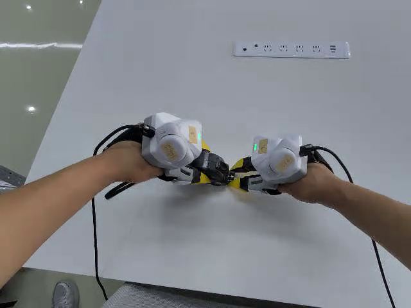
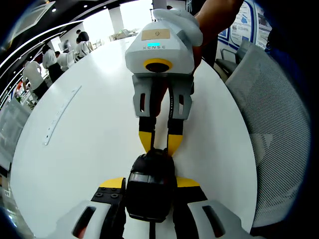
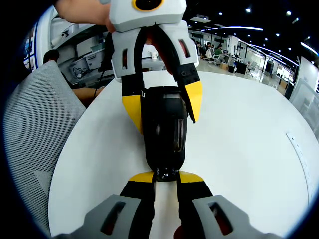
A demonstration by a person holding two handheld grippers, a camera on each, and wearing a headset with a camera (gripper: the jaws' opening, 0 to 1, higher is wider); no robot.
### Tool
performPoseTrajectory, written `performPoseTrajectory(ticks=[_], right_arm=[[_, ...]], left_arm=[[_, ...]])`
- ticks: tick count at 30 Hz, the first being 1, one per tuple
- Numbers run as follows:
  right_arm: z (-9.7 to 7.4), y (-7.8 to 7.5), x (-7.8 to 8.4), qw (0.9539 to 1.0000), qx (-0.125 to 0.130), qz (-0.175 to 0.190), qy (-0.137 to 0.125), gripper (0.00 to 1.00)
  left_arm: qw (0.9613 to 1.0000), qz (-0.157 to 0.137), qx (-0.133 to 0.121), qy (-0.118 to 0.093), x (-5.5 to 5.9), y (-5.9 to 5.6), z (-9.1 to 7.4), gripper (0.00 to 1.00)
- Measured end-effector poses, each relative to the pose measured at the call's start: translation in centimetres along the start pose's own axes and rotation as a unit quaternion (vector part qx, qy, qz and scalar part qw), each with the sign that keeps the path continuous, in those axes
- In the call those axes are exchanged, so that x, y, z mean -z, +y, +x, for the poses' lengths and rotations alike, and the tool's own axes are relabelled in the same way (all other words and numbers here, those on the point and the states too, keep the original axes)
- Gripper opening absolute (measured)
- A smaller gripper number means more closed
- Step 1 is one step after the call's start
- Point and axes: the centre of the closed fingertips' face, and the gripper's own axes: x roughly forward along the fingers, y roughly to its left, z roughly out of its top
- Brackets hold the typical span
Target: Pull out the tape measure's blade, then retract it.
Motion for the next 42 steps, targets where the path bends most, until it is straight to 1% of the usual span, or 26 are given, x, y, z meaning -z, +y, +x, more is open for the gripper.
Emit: performPoseTrajectory(ticks=[12, 16, 18, 27, 33, 42], right_arm=[[0.0, 0.0, 0.0, 1.0, 0.002, -0.004, 0.006, 0.12], [-0.1, 0.0, 0.0, 0.9999, 0.001, -0.002, 0.012, 0.11], [-0.1, 0.0, 0.0, 0.9999, 0.002, -0.007, 0.012, 0.11], [-0.2, 0.0, 0.1, 0.9999, 0.0, -0.01, 0.014, 0.11], [-0.6, -0.2, 0.4, 0.9998, 0.0, -0.011, 0.015, 0.1], [-1.4, -0.2, 1.1, 0.9999, -0.001, -0.005, 0.016, 0.1]], left_arm=[[1.0, 0.002, 0.003, 0.0, 0.1, 0.0, 0.0, 0.32], [1.0, 0.002, 0.004, 0.001, 0.1, 0.0, 0.0, 0.32], [1.0, 0.003, 0.005, 0.001, 0.1, 0.0, 0.0, 0.31], [0.9999, 0.005, 0.007, 0.009, 0.1, -0.1, 0.0, 0.31], [0.9999, -0.001, 0.006, 0.012, 0.0, 0.0, 0.0, 0.31], [0.9999, -0.001, 0.008, 0.014, 0.0, -0.1, -0.1, 0.31]])
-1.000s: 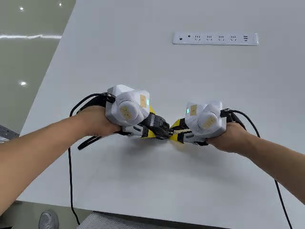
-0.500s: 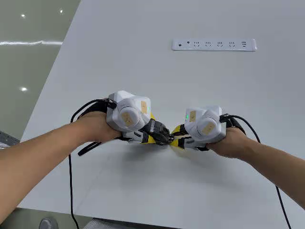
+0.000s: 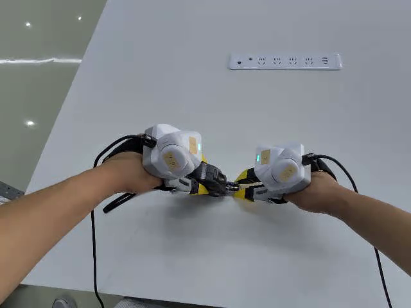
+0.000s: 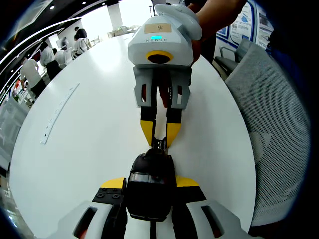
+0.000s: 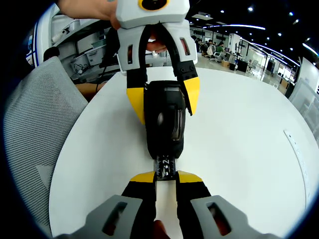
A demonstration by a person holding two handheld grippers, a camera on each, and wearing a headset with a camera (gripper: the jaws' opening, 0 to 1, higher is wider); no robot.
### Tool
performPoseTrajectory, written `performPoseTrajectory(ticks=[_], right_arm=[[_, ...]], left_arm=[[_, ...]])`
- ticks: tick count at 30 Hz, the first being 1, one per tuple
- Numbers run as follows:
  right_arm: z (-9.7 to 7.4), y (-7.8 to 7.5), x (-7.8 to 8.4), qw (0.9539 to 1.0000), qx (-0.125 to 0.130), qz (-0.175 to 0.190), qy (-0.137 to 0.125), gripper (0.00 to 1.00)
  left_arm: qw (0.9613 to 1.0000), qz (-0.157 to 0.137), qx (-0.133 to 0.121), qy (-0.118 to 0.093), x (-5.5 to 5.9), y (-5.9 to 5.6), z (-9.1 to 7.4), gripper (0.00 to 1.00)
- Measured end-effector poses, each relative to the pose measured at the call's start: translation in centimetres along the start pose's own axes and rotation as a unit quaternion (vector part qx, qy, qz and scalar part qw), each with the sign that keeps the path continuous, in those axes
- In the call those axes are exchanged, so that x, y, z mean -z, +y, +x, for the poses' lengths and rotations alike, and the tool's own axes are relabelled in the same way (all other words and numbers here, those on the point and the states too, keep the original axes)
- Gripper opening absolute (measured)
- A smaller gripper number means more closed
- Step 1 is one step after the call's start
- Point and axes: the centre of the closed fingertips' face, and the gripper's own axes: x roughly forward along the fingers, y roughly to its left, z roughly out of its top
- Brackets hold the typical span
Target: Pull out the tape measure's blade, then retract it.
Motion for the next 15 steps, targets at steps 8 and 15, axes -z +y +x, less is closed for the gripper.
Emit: performPoseTrajectory(ticks=[8, 15], right_arm=[[-1.0, 0.0, 1.0, 1.0, 0.0, 0.003, 0.002, 0.1], [-1.9, 0.0, 1.9, 1.0, 0.003, 0.008, 0.005, 0.1]], left_arm=[[1.0, 0.0, 0.0, 0.001, 0.0, 0.0, 0.0, 0.31], [1.0, -0.001, 0.001, 0.002, 0.0, 0.0, 0.0, 0.31]])
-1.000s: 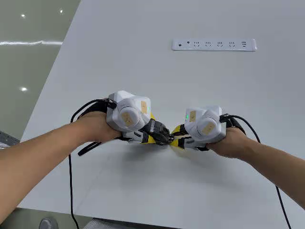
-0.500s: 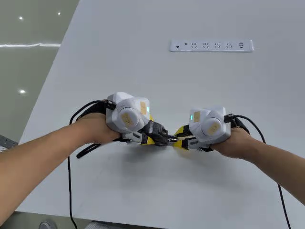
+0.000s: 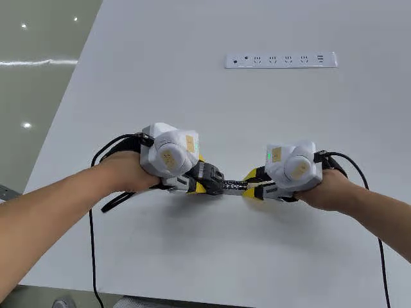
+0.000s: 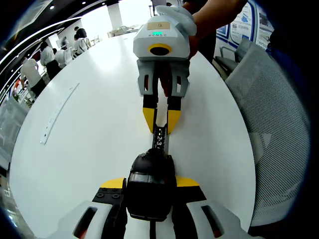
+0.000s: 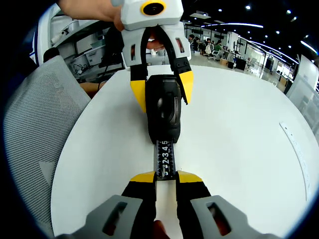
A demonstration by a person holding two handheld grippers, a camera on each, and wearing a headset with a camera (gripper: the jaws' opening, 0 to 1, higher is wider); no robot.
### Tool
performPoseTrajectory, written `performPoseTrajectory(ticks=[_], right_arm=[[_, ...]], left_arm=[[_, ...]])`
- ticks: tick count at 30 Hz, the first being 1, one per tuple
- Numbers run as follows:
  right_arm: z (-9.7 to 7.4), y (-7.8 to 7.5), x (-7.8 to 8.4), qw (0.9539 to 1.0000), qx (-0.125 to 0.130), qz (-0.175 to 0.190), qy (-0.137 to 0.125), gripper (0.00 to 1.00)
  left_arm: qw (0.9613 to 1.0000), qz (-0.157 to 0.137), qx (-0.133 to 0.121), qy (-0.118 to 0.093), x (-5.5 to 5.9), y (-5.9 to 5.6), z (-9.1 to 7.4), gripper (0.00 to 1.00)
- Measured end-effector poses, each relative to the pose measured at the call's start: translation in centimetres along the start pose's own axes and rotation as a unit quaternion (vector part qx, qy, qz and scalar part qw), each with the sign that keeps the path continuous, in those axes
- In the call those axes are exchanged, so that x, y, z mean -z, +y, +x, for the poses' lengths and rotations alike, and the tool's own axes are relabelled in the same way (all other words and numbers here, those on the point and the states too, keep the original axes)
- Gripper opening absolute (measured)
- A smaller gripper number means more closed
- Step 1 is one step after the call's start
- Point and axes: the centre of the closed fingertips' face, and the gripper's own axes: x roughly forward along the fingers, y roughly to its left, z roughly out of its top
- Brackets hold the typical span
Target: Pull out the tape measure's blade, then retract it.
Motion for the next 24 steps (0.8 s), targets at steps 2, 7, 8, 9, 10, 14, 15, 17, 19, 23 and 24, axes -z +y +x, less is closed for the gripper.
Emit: performPoseTrajectory(ticks=[2, 7, 8, 9, 10, 14, 15, 17, 19, 23, 24], right_arm=[[-0.3, 0.0, 0.2, 1.0, 0.002, 0.001, 0.0, 0.1], [-1.1, 0.0, 1.2, 1.0, 0.005, 0.007, 0.002, 0.1], [-1.3, -0.1, 1.4, 0.9999, 0.006, 0.009, 0.003, 0.1], [-1.4, -0.1, 1.6, 0.9999, 0.005, 0.011, 0.004, 0.1], [-1.6, -0.1, 1.7, 0.9999, 0.006, 0.011, 0.004, 0.1], [-2.2, -0.2, 2.3, 0.9998, 0.007, 0.016, 0.006, 0.1], [-2.3, -0.2, 2.5, 0.9998, 0.008, 0.016, 0.008, 0.1], [-2.6, -0.3, 2.9, 0.9997, 0.01, 0.018, 0.009, 0.1], [-2.9, -0.4, 3.2, 0.9997, 0.01, 0.021, 0.009, 0.1], [-3.3, -0.4, 3.6, 0.9996, 0.011, 0.023, 0.011, 0.1], [-3.4, -0.4, 3.7, 0.9996, 0.011, 0.023, 0.011, 0.1]], left_arm=[[1.0, 0.0, 0.001, 0.0, 0.0, 0.0, 0.0, 0.31], [1.0, 0.003, 0.002, 0.003, 0.0, 0.0, 0.1, 0.31], [1.0, 0.003, 0.002, 0.003, 0.0, 0.0, 0.1, 0.31], [1.0, 0.004, 0.002, 0.003, 0.0, 0.0, 0.1, 0.31], [1.0, 0.004, 0.002, 0.003, 0.0, 0.0, 0.1, 0.31], [1.0, 0.003, 0.003, 0.003, -0.1, 0.0, 0.1, 0.31], [1.0, 0.004, 0.003, 0.003, -0.1, 0.0, 0.1, 0.3], [1.0, 0.004, 0.003, 0.003, -0.1, -0.1, 0.1, 0.3], [1.0, 0.003, 0.003, 0.004, -0.1, -0.1, 0.2, 0.3], [1.0, 0.004, 0.004, 0.004, -0.2, 0.0, 0.2, 0.3], [1.0, 0.004, 0.004, 0.004, -0.1, 0.0, 0.2, 0.3]])
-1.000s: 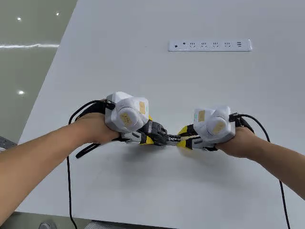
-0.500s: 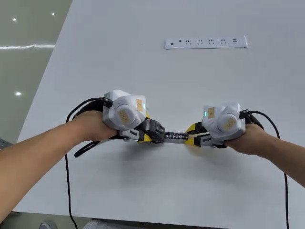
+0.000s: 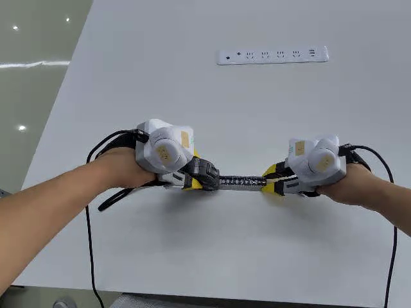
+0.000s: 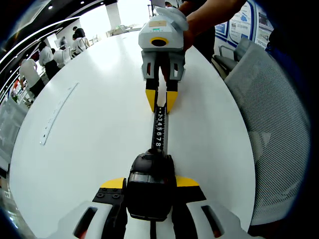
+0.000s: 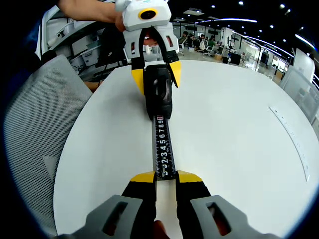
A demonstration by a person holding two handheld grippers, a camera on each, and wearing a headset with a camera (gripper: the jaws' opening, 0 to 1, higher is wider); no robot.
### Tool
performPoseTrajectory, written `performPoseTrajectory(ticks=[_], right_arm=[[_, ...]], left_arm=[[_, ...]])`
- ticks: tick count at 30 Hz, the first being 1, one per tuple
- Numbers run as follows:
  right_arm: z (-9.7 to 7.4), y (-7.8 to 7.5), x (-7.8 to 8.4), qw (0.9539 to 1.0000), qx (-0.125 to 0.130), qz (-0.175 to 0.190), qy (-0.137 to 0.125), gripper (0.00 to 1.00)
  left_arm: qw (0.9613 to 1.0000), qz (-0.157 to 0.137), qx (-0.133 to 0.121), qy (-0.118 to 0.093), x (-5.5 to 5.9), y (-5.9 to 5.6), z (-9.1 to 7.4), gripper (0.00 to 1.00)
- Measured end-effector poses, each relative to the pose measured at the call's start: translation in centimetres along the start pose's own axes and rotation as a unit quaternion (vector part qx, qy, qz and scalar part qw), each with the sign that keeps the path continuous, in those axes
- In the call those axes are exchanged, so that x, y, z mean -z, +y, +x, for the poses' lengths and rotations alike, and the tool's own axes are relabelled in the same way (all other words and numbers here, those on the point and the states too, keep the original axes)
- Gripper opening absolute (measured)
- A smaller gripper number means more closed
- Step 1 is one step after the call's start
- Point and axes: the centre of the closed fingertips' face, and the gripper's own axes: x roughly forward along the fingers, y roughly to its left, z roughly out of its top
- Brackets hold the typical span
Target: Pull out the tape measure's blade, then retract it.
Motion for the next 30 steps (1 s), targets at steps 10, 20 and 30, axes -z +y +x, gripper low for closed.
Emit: performPoseTrajectory(ticks=[10, 20, 30], right_arm=[[-0.8, -0.1, 0.8, 1.0, 0.0, 0.003, 0.004, 0.1], [-1.9, -0.3, 2.0, 0.9999, 0.004, 0.008, 0.008, 0.1], [-3.0, -0.3, 2.9, 0.9998, 0.007, 0.014, 0.011, 0.1]], left_arm=[[1.0, 0.001, 0.001, 0.001, 0.0, 0.0, 0.0, 0.3], [1.0, 0.0, 0.002, 0.002, -0.1, -0.1, 0.0, 0.3], [1.0, 0.001, 0.002, 0.003, -0.2, -0.1, -0.1, 0.3]])
